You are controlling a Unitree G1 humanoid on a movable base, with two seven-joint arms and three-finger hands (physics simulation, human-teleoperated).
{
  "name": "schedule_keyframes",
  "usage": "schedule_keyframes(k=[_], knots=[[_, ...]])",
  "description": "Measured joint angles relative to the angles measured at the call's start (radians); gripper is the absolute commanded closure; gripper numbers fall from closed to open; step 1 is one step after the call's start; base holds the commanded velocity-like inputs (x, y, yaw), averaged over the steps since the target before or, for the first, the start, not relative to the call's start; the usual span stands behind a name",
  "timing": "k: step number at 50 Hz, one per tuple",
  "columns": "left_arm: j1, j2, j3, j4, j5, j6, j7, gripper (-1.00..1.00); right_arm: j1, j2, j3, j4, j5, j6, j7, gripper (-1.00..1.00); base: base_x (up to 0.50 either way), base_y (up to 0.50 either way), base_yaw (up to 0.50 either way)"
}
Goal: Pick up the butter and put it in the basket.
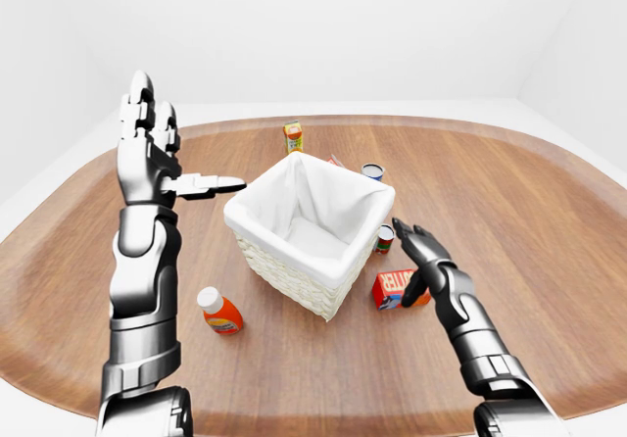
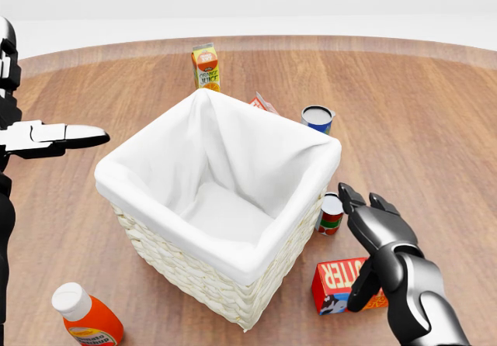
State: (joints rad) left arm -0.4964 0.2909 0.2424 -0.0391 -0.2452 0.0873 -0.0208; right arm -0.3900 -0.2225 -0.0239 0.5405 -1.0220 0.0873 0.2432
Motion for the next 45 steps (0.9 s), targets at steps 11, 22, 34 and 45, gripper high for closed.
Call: schedule_keyframes(k=[11, 22, 34, 45], knots=[[-0.002, 0.001, 0.001, 0.009, -0.001, 0.0, 0.0, -1.0, -0.094, 0.003, 0.016, 0.259, 0.06, 0.0, -0.144, -1.0, 0.0, 0.0, 0.0], [-0.006, 0.003, 0.001, 0.026, -0.004, 0.0, -0.002, -1.0, -0.192, 0.009, 0.043, 0.508, 0.129, 0.0, -0.274, -1.0, 0.0, 0.0, 0.0], [-0.007, 0.006, 0.002, 0.03, -0.009, 0.0, -0.001, -1.0, -0.243, 0.022, 0.068, 0.658, 0.162, 0.0, -0.35, -1.0, 0.0, 0.0, 0.0], [-0.007, 0.007, 0.003, 0.037, -0.011, 0.0, -0.002, -1.0, -0.262, 0.033, 0.089, 0.724, 0.157, 0.0, -0.394, 1.0, 0.0, 0.0, 0.0]])
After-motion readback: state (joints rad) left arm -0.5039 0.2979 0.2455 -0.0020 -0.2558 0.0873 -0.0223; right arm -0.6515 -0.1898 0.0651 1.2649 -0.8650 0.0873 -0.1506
